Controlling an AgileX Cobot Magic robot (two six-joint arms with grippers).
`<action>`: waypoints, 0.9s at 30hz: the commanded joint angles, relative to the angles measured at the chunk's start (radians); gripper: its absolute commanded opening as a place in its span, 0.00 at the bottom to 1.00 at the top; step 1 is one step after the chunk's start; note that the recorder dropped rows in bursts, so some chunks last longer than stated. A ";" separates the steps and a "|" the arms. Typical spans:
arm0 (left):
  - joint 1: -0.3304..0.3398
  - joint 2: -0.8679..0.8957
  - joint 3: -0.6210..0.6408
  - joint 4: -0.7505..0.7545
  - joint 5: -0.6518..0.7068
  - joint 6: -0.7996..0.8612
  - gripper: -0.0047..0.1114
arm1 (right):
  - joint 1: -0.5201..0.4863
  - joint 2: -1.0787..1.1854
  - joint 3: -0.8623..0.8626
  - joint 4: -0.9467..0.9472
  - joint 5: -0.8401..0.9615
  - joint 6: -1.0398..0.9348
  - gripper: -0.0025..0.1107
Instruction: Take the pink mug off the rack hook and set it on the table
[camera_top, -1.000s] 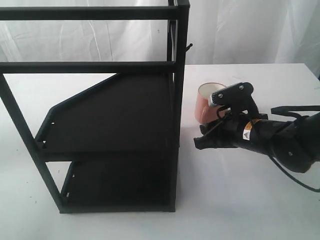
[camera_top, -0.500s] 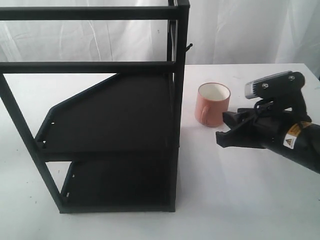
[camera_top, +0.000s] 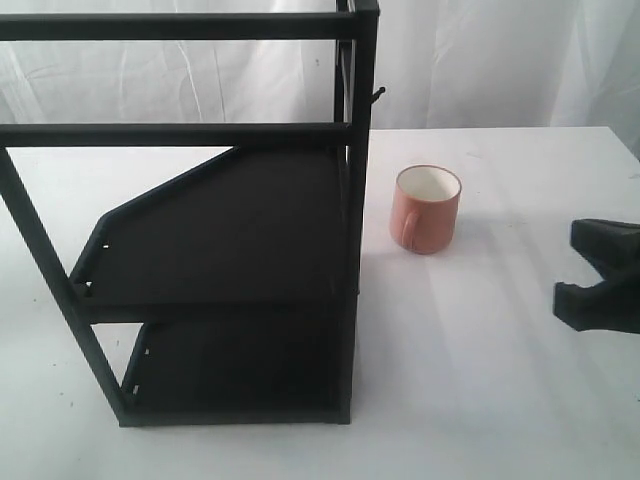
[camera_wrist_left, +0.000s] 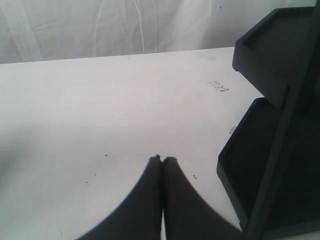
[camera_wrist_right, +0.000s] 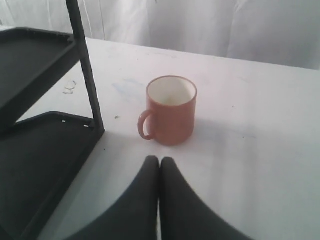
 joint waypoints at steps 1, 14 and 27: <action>0.003 -0.004 0.004 0.002 -0.004 -0.001 0.04 | -0.003 -0.209 0.006 0.005 0.141 0.008 0.02; 0.003 -0.004 0.004 0.002 -0.004 -0.001 0.04 | -0.003 -0.520 0.006 0.005 0.184 0.008 0.02; 0.003 -0.004 0.004 0.002 -0.004 -0.001 0.04 | -0.003 -0.550 0.047 -0.001 0.151 -0.001 0.02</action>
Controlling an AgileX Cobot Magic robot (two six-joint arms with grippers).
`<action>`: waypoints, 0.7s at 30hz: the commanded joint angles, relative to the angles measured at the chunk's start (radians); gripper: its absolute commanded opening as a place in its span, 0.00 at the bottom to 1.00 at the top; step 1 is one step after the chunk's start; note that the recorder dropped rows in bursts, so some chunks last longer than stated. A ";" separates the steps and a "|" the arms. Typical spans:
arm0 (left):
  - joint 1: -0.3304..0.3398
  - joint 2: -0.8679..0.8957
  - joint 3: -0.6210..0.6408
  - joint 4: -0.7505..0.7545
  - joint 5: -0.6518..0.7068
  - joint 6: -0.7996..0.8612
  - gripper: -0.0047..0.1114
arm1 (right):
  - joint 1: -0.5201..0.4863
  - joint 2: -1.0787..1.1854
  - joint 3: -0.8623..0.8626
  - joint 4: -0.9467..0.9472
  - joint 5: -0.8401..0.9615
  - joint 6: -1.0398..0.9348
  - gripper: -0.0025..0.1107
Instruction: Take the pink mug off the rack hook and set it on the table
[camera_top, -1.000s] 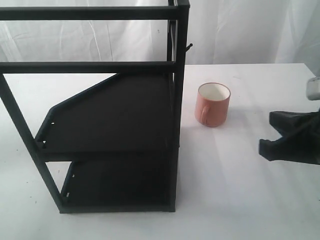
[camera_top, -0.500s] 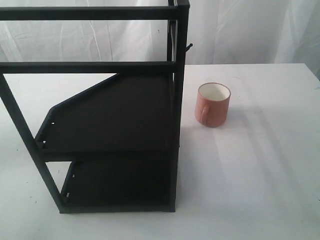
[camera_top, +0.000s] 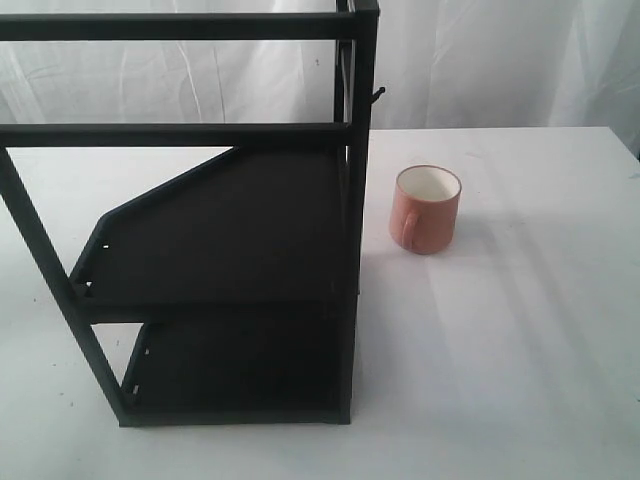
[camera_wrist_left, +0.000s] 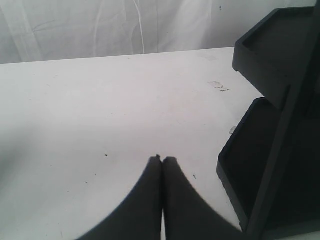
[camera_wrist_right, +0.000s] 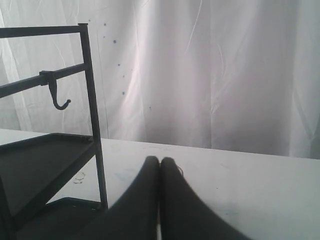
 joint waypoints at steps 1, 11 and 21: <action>0.003 -0.004 0.004 0.002 -0.004 -0.001 0.04 | -0.004 -0.015 0.064 0.005 -0.049 -0.020 0.02; 0.003 -0.004 0.004 0.002 -0.004 -0.001 0.04 | -0.093 -0.173 0.306 0.142 -0.128 -0.236 0.02; 0.003 -0.004 0.004 0.002 -0.004 -0.001 0.04 | -0.133 -0.179 0.371 0.144 -0.052 -0.238 0.02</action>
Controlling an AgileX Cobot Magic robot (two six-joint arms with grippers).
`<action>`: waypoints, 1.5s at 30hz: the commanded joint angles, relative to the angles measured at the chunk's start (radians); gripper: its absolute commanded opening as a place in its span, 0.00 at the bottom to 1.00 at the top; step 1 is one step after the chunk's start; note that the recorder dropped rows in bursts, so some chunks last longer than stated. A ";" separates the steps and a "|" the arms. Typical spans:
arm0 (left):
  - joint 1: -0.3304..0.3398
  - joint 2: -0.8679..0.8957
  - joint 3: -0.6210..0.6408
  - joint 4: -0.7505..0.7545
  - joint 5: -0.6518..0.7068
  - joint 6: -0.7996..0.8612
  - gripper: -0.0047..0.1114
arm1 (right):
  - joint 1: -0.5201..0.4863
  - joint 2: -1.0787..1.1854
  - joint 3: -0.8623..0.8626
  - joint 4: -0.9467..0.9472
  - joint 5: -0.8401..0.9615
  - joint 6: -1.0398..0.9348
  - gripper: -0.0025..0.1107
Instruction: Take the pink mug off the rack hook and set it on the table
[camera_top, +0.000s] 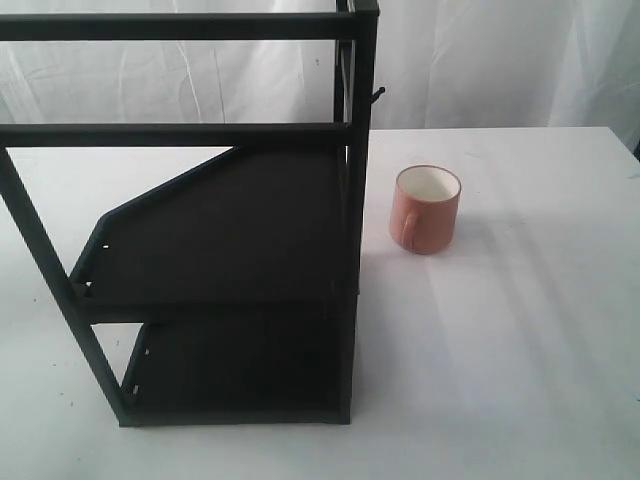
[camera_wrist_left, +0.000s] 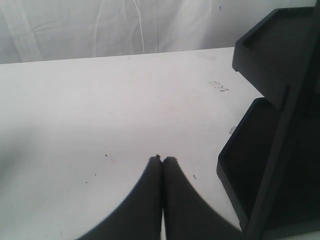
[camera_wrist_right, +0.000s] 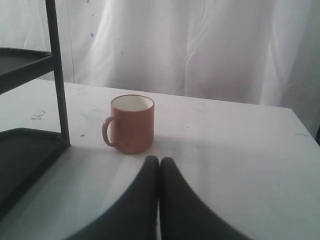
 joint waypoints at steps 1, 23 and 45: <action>0.003 -0.004 0.004 0.002 -0.004 -0.001 0.04 | -0.007 -0.006 0.005 0.005 0.065 -0.009 0.02; -0.004 -0.004 0.004 0.002 -0.004 -0.001 0.04 | -0.007 -0.006 0.005 0.005 0.122 -0.008 0.02; -0.014 -0.004 0.004 0.002 -0.004 -0.001 0.04 | -0.007 -0.006 0.005 0.005 0.122 -0.008 0.02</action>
